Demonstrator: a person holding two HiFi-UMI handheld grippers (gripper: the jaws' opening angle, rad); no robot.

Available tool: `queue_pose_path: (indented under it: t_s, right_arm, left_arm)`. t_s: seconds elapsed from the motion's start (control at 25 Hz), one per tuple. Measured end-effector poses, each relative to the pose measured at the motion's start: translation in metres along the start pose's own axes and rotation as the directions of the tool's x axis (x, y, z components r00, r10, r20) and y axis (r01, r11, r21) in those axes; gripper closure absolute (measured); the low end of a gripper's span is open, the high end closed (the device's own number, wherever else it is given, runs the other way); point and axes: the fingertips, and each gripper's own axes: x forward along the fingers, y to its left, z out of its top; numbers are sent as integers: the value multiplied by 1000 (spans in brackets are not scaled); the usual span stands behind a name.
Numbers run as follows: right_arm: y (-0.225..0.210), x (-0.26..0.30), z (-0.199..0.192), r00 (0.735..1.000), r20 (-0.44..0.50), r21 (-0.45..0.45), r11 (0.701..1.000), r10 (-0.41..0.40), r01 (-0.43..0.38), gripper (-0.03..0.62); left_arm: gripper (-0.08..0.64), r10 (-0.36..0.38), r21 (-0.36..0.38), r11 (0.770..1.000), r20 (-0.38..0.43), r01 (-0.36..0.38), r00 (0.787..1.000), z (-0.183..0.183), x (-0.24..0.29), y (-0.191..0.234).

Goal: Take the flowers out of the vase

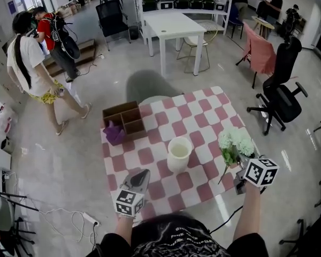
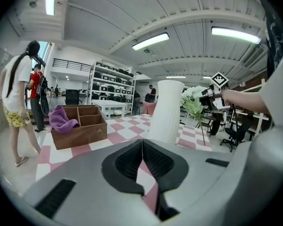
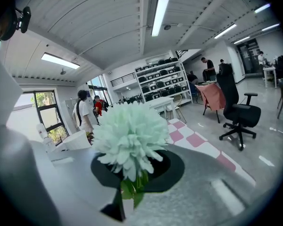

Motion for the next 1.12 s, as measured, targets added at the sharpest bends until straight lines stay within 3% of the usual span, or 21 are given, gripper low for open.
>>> queue_pose_path:
  t_s: [0.48,1.12]
  right_arm:
    - [-17,34,-29,989,-140,-87,996,-46,35,541]
    - [-31,82,-79,959,-281,-87,996,-41,17,532]
  left_arm:
    - [548,50,-36,998,-8,-50,999,-7,3,12]
    - [548,110,-80,991,-28,-112,994,-17,-4,16]
